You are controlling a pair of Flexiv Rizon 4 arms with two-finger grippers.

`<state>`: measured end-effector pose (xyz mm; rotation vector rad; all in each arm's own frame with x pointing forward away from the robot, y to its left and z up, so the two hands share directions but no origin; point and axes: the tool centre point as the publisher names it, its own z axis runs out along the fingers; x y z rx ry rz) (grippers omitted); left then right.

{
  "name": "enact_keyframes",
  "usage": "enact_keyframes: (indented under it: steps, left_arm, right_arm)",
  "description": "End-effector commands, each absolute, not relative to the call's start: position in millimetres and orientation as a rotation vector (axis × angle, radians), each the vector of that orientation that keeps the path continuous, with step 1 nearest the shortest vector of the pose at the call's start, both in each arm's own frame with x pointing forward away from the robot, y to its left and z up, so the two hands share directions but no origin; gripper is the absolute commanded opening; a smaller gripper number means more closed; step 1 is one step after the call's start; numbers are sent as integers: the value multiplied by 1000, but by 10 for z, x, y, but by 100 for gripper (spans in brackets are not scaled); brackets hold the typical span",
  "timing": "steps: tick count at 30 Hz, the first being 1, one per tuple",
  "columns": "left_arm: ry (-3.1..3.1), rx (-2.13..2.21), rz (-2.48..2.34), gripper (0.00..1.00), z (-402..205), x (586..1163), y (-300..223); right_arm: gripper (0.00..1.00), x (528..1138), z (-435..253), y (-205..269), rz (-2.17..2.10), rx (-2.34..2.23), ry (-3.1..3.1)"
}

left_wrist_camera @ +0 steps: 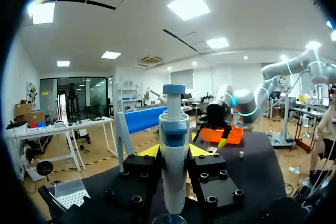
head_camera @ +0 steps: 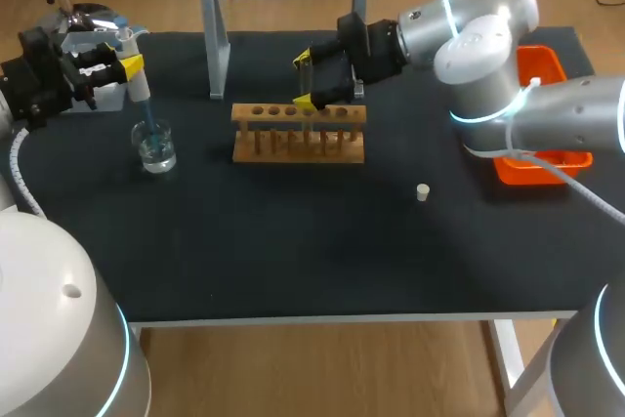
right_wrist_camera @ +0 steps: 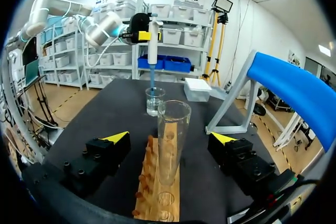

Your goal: Invert the test tube, pick up the pipette, mount the tip to pipette, aspirate from beaker and dispense into the tube, eject the tip, return the pipette, and cap with the stopper.

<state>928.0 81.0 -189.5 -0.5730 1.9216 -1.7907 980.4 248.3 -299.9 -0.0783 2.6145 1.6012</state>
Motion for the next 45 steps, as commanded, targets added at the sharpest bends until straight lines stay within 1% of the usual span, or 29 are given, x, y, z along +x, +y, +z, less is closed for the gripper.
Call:
enact_keyframes:
  steps: [1,20,41,45]
  left_arm:
    - [1922,-576,-1786,0,-1886,9276,803]
    - [1922,-576,-1786,0,-1886,9276,803]
    - [1922,-576,-1786,0,-1886,9276,803]
    - [1924,-565,-1778,0,-1813,9271,800]
  right_arm:
    - [100,9774,-2979,2503,1586,-75,2618]
    - [100,9773,-2886,2528,1507,-99,2628]
    - [100,9771,-2879,2519,1514,-100,2625]
    - [100,9771,-2879,2519,1514,-100,2625]
